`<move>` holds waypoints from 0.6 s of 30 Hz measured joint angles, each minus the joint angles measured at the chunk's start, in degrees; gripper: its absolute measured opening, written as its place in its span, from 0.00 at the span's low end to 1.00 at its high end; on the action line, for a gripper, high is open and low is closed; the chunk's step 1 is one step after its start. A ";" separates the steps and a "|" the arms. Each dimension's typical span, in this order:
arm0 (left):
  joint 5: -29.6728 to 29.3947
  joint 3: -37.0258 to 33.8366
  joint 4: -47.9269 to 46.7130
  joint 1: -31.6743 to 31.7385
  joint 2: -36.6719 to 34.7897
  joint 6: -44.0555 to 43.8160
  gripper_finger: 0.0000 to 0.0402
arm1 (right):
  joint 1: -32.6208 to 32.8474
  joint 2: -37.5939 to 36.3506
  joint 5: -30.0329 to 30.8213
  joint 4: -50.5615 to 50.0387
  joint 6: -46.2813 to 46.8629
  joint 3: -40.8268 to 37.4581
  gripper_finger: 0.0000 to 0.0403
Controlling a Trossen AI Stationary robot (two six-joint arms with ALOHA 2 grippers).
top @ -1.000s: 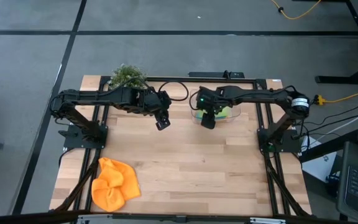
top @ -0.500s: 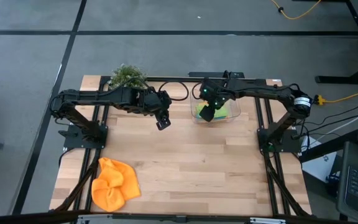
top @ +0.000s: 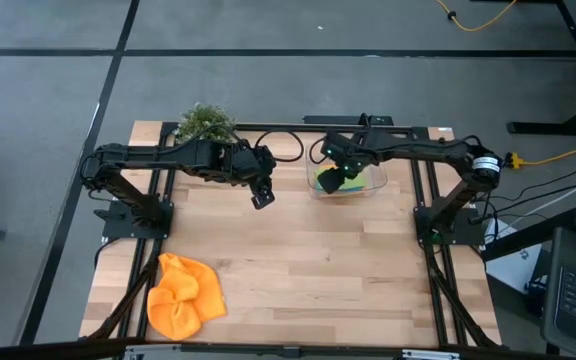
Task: Fold microfiber towels
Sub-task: Stack the green microfiber cloth on top of the blue microfiber cloth in the bin
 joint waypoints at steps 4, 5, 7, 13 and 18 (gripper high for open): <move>0.01 0.00 0.00 0.00 0.00 0.35 0.33 | -0.02 0.00 -1.07 1.58 5.43 -3.45 0.44; 0.00 0.00 -0.02 0.00 0.01 0.52 0.33 | -0.02 0.00 -1.26 1.96 6.48 -4.57 0.44; 0.00 0.00 -0.02 0.00 0.00 1.45 0.33 | -0.02 0.00 -1.04 2.58 8.01 -6.78 0.44; 0.00 0.00 -0.02 0.00 0.00 1.90 0.33 | -0.52 0.00 -0.15 12.32 11.02 -12.58 0.44; 0.00 0.00 -0.04 0.00 0.00 1.92 0.33 | -0.55 0.00 -0.22 17.26 12.66 -14.85 0.44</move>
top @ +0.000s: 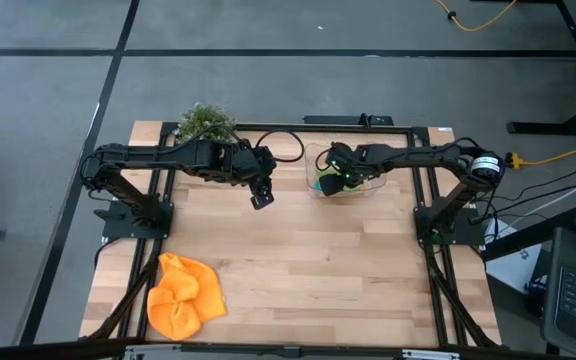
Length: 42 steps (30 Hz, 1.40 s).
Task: Fold microfiber towels
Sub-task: Stack the green microfiber cloth on top of the blue microfiber cloth in the bin, then fold the orange microfiber cloth
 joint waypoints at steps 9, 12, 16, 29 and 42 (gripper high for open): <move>0.00 0.00 -0.01 0.00 0.00 0.02 0.33 | -0.26 -0.07 -1.27 -10.28 -2.21 8.53 0.44; 0.00 0.00 -0.04 0.00 0.00 0.02 0.33 | -0.28 -0.07 -1.27 -14.94 -4.27 13.75 0.44; 0.23 0.00 -1.12 -0.15 0.00 -1.00 0.33 | 0.51 -0.15 -1.26 -19.19 -7.76 20.21 0.44; 7.72 0.02 -17.16 -17.77 -9.10 -21.28 0.33 | 10.13 -0.20 -4.28 -28.31 -16.96 34.50 0.44; 23.63 -16.96 -17.45 -36.59 -8.65 -61.66 0.33 | 17.96 -0.21 -4.26 -27.51 -15.27 34.50 0.44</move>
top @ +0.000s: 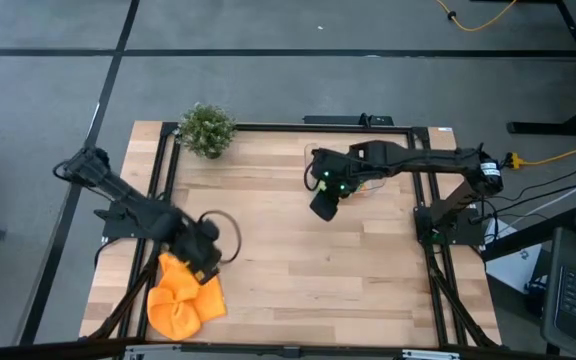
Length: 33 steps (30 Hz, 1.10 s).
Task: Fold microfiber towels
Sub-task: Fold the orange microfiber cloth
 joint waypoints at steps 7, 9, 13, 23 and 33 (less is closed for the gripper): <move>3.55 -13.15 6.09 -7.10 0.04 -13.12 0.33 | 2.43 0.01 0.02 1.40 0.02 -0.02 0.44; 5.42 -14.91 10.20 -8.33 0.04 -15.70 0.33 | 2.89 0.01 0.04 1.40 0.19 -0.02 0.44; 4.56 -16.52 20.08 -10.47 0.04 -19.15 0.33 | 3.59 0.01 0.07 1.46 0.19 -0.02 0.44; 3.64 -16.53 26.49 -15.12 1.95 -30.34 0.33 | 3.63 0.01 0.17 4.09 -0.29 -0.04 0.44; 2.33 -16.53 35.00 -18.39 4.09 -32.93 0.33 | 3.67 0.01 0.13 3.91 -4.71 -0.04 0.44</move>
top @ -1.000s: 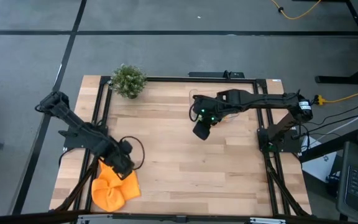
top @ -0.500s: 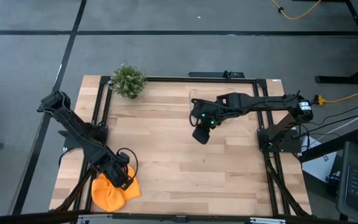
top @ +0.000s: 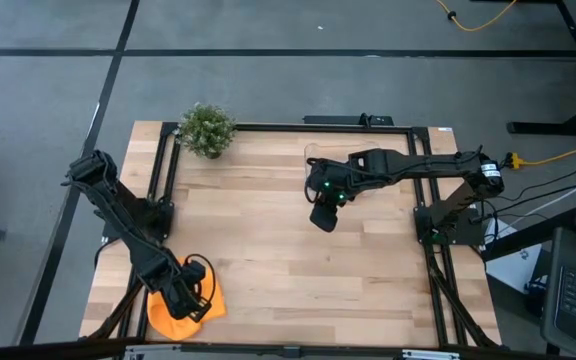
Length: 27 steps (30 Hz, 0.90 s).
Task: Fold microfiber towels
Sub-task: Fold the orange microfiber cloth
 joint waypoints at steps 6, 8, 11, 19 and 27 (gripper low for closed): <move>-1.22 0.00 -2.59 -0.23 0.32 1.25 0.33 | 0.00 0.02 -0.02 -0.02 -3.65 0.00 0.44; -4.46 0.00 -5.05 -0.30 0.35 4.39 0.33 | 0.00 0.02 -0.02 -0.01 -5.20 0.00 0.44; -9.51 0.00 -7.09 -0.46 1.06 10.35 0.33 | 0.00 0.02 -0.07 -0.10 -7.44 0.00 0.44; -5.02 13.31 -13.42 3.36 3.57 16.70 0.29 | 0.00 0.02 -0.13 -2.72 -9.09 -0.02 0.44; -12.02 32.11 -30.83 3.95 9.35 17.90 0.24 | 0.00 0.02 -0.14 -4.48 -12.54 -0.02 0.44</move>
